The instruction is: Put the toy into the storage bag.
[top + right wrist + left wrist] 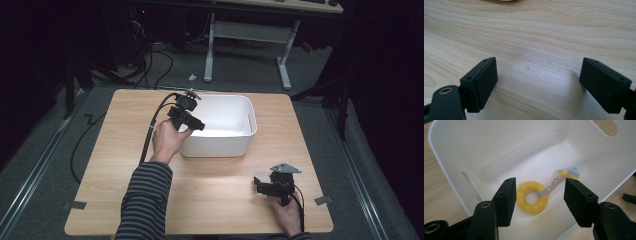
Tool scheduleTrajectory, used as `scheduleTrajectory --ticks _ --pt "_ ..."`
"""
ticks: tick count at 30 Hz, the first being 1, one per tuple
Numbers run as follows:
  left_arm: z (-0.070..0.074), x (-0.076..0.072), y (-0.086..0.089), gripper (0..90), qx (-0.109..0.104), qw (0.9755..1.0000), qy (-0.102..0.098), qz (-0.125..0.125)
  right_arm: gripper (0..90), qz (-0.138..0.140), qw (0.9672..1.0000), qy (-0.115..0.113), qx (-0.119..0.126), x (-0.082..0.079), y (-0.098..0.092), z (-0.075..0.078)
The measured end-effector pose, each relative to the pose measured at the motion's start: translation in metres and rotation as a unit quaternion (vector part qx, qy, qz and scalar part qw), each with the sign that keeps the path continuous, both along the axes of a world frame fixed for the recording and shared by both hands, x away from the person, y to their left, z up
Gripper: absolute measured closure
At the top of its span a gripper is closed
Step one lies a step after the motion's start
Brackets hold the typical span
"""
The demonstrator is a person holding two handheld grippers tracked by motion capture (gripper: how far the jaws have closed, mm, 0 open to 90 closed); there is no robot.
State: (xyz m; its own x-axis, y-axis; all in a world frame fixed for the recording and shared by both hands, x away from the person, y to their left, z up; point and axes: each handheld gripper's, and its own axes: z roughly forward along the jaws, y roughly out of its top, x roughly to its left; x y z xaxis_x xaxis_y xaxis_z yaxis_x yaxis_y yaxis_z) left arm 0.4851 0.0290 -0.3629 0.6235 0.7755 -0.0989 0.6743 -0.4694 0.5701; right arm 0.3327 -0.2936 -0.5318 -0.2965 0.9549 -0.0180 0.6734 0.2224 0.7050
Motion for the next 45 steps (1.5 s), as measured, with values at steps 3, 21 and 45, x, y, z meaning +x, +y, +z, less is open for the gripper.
scheduleTrajectory --ticks 3,21,45 --pt "0.005 -0.007 0.003 42.5 0.012 0.9995 -0.030 0.000 14.6 0.000 1.0000 0.000 0.000 0.000 0.000 0.000" --pt "0.016 -0.026 0.036 39.8 -0.008 0.9982 -0.058 0.015 14.6 0.000 1.0000 0.000 0.000 0.000 0.000 0.000" --pt "0.021 -0.051 0.083 39.2 -0.030 0.9953 -0.080 0.045 14.7 0.003 1.0000 0.001 0.001 -0.001 0.000 0.000"
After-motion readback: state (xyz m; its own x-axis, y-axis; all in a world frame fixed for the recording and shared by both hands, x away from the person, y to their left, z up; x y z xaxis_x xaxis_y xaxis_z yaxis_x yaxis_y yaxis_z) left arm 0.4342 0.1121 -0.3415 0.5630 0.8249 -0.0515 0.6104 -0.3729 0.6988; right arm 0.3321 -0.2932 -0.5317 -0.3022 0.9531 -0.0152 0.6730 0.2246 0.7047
